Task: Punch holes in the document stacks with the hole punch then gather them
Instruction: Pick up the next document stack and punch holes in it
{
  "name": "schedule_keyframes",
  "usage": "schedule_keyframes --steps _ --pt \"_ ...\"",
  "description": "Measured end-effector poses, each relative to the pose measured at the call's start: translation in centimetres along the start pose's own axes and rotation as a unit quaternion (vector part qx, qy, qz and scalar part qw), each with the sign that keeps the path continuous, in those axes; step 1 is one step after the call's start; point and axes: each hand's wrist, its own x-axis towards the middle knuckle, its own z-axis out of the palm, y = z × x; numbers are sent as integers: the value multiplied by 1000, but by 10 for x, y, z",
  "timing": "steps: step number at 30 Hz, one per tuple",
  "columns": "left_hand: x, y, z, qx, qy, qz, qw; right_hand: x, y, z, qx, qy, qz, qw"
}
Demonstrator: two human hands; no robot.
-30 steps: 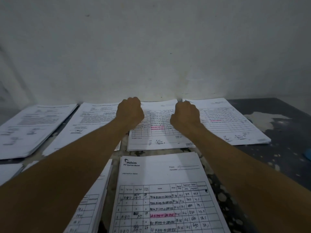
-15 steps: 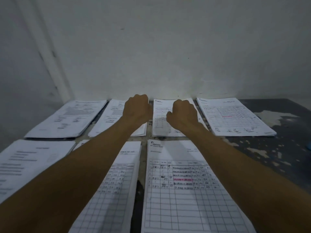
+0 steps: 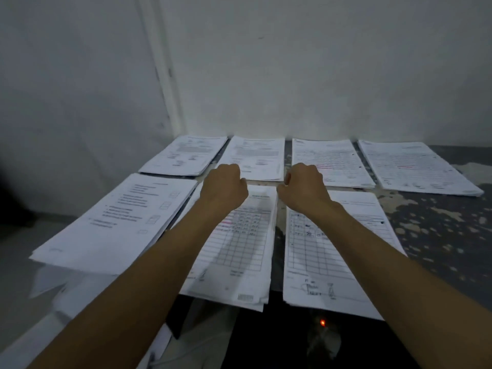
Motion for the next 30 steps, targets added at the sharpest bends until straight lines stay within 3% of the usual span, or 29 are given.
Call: schedule_keyframes --steps 8,12,16,30 --pt "-42 -56 -6 25 -63 -69 995 -29 -41 27 -89 -93 -40 991" --pt "-45 -67 -2 61 -120 -72 988 -38 -52 37 -160 -146 -37 976" --pt "-41 -69 4 90 -128 -67 985 -37 -58 41 -203 -164 -9 965" --pt "-9 -60 -16 180 -280 -86 939 -25 -55 43 -75 -183 141 970"
